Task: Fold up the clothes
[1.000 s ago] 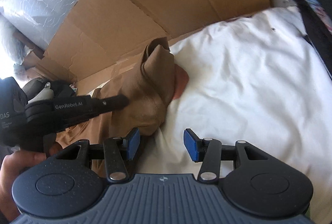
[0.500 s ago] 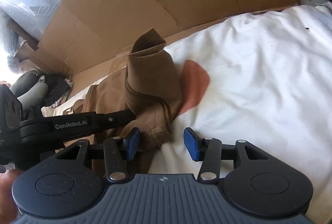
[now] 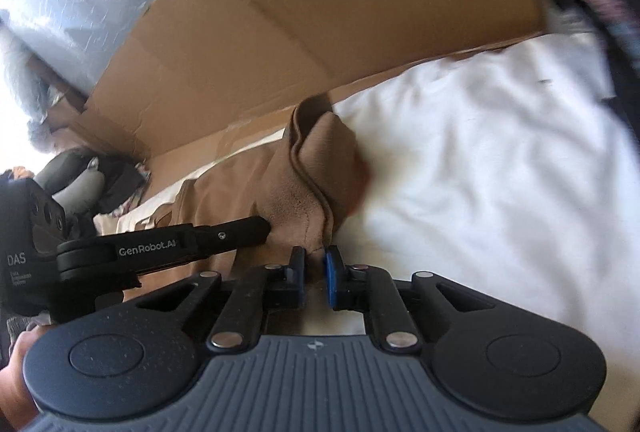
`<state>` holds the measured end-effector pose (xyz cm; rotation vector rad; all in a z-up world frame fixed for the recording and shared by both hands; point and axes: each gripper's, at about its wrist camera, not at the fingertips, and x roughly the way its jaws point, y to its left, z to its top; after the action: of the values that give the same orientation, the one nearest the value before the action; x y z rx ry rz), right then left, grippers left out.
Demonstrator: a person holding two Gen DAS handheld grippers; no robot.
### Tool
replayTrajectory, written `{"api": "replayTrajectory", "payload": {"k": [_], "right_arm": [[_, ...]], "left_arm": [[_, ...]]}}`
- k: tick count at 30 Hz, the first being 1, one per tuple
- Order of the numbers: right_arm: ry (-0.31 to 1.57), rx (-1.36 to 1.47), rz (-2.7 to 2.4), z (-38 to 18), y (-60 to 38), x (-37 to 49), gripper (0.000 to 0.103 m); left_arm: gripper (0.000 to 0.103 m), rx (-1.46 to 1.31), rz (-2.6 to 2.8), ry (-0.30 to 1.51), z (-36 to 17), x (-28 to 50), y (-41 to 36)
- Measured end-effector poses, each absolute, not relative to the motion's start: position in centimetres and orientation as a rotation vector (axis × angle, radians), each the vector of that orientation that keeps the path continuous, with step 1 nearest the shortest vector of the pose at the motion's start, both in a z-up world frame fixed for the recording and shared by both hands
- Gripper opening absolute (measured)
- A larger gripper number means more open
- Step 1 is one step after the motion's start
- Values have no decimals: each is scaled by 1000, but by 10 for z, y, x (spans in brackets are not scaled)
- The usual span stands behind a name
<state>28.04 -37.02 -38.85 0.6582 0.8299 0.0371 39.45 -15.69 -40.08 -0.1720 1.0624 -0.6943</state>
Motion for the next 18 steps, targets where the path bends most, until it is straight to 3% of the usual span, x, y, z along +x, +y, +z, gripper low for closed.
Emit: {"api": "replayTrajectory", "payload": {"k": [8, 18], "right_arm": [[854, 594, -93, -378, -402, 232, 8], [908, 552, -206, -388, -403, 198, 7]], "left_arm": [[12, -57, -802, 1051, -395, 363, -202], [14, 40, -753, 1027, -384, 351, -179]]}}
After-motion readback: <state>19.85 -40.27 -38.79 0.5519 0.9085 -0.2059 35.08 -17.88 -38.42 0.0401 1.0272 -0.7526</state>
